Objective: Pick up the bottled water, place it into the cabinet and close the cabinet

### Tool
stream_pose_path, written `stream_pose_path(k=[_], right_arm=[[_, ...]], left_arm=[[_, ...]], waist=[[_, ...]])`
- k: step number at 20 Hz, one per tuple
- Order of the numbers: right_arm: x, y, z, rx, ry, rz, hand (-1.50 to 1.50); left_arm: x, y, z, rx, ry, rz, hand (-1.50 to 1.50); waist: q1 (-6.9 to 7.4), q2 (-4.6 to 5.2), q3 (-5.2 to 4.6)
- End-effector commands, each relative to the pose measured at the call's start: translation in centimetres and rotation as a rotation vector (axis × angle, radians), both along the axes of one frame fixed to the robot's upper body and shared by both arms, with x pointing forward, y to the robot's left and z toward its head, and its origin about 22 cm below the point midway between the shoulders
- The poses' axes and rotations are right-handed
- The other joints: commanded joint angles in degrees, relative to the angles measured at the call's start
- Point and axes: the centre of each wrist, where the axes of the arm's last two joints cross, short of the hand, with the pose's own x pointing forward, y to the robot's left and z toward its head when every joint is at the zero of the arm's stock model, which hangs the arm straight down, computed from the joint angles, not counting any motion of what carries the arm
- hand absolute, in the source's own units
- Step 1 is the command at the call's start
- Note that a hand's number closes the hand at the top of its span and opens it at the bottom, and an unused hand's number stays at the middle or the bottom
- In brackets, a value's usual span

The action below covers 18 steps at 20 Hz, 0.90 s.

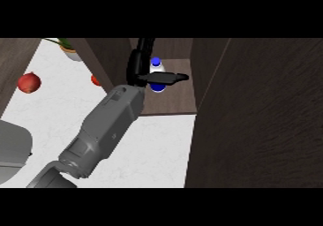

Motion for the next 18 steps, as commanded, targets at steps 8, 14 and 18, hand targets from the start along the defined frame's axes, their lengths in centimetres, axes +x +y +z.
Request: stream_pose_path(k=[8,14,18], right_arm=[[-1.6,-0.5,2.0,-0.019,-0.022,-0.022,-1.5],[-1.1,-0.3,2.3,-0.211,-0.021,0.096,1.5],[-1.9,1.1,2.1,-0.256,0.044,0.202,1.5]], left_arm=[[-5.8,-0.1,-1.2,-0.094,0.04,-0.097,1.5],[-9.9,3.9,-3.3,-0.066,0.074,-0.092,1.5],[-13.9,4.6,-4.0,-0.091,0.066,-0.075,1.5]], waist=[[3.48,-1.0,0.03],[3.73,-0.93,0.0],[3.2,-0.77,-0.04]])
